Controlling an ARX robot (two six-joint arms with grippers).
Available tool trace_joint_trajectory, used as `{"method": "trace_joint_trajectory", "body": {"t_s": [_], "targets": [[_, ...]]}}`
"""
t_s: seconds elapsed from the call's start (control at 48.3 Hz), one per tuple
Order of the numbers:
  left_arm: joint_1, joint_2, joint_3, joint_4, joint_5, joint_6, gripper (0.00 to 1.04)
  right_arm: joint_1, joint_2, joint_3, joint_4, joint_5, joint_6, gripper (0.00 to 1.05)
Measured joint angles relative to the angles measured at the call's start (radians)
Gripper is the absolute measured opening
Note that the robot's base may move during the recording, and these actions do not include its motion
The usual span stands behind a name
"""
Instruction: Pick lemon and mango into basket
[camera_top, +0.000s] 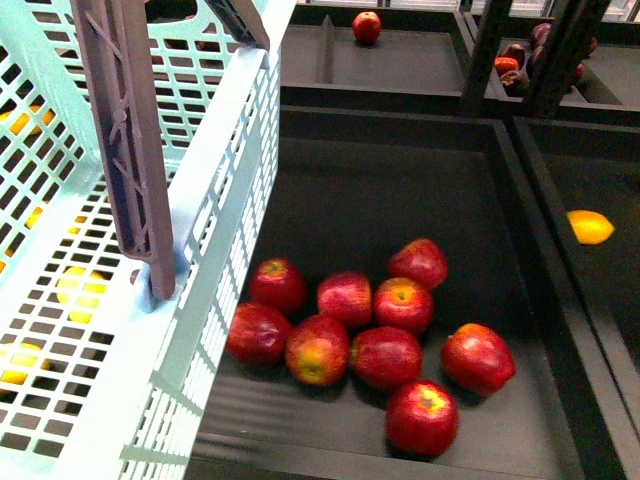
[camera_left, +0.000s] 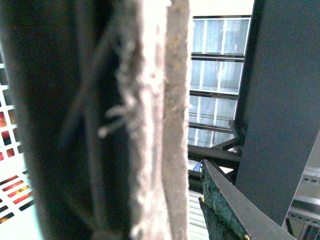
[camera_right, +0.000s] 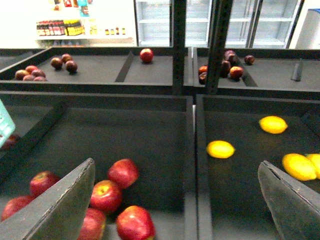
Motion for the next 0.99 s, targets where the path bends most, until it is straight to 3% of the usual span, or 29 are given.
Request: {"method": "trace_joint_trajectory", "body": {"t_s": [0.249, 0.414, 0.476, 0.538, 0.663, 0.808, 0.994], "targets": [[0.01, -0.002, 0.0, 0.0, -0.033, 0.021, 0.29, -0.002, 0.0, 0.0, 0.0, -0.008, 0.0, 0.96], [0.002, 0.004, 0.006, -0.025, -0.002, 0.026, 0.29, -0.002, 0.0, 0.0, 0.0, -0.004, 0.0, 0.96], [-0.017, 0.071, 0.126, -0.285, -0.005, 0.175, 0.29, -0.002, 0.0, 0.0, 0.0, -0.004, 0.0, 0.96], [-0.027, 0.138, 0.185, -0.354, -0.021, 0.331, 0.29, -0.001, 0.0, 0.0, 0.0, -0.004, 0.0, 0.96], [-0.053, 0.269, 0.274, -0.352, -0.034, 0.479, 0.29, -0.001, 0.0, 0.0, 0.0, -0.001, 0.0, 0.96], [-0.113, 0.43, 0.427, -0.343, -0.006, 0.519, 0.28, -0.001, 0.0, 0.0, 0.0, -0.001, 0.0, 0.96], [-0.248, 0.665, 0.716, -0.33, 0.145, 0.505, 0.28, -0.001, 0.0, 0.0, 0.0, -0.001, 0.0, 0.96]]}}
